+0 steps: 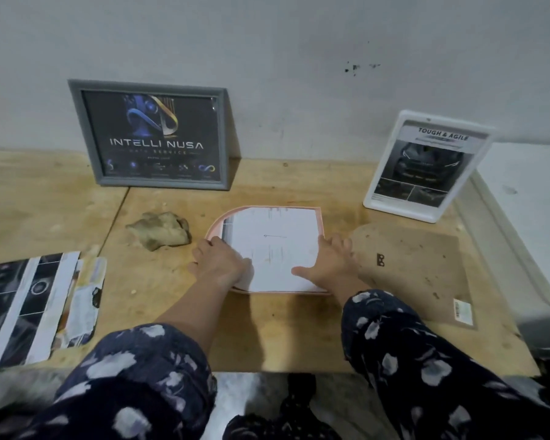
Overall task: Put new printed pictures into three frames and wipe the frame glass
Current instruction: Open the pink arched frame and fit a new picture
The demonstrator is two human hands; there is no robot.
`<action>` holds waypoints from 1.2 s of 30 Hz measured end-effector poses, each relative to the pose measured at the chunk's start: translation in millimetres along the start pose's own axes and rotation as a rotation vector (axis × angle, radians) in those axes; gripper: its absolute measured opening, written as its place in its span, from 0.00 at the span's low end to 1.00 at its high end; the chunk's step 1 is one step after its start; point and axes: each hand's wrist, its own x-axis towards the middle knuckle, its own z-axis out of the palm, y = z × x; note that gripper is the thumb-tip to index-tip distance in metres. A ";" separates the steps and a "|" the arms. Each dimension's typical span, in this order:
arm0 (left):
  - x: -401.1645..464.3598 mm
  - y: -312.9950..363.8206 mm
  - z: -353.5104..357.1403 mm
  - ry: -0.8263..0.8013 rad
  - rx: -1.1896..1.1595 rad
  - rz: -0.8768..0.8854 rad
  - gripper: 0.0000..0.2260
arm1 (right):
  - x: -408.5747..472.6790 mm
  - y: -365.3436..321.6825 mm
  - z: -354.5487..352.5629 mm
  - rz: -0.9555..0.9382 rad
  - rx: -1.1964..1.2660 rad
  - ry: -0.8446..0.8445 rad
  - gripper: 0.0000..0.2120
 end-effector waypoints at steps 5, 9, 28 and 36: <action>5.8 -7.6 -2.7 0.001 -0.176 -0.014 0.32 | 1.5 -5.6 1.0 0.044 0.024 -0.024 0.40; 11.2 -15.9 1.3 0.133 -0.377 0.077 0.19 | 0.3 -7.4 3.3 0.076 0.060 -0.006 0.40; 11.8 -81.0 -67.9 0.297 -1.055 0.030 0.12 | -10.7 -96.2 -34.8 -0.030 0.889 0.089 0.08; 21.6 -169.3 -109.9 0.421 -1.064 -0.101 0.20 | -0.9 -212.2 -18.3 -0.140 0.947 -0.037 0.06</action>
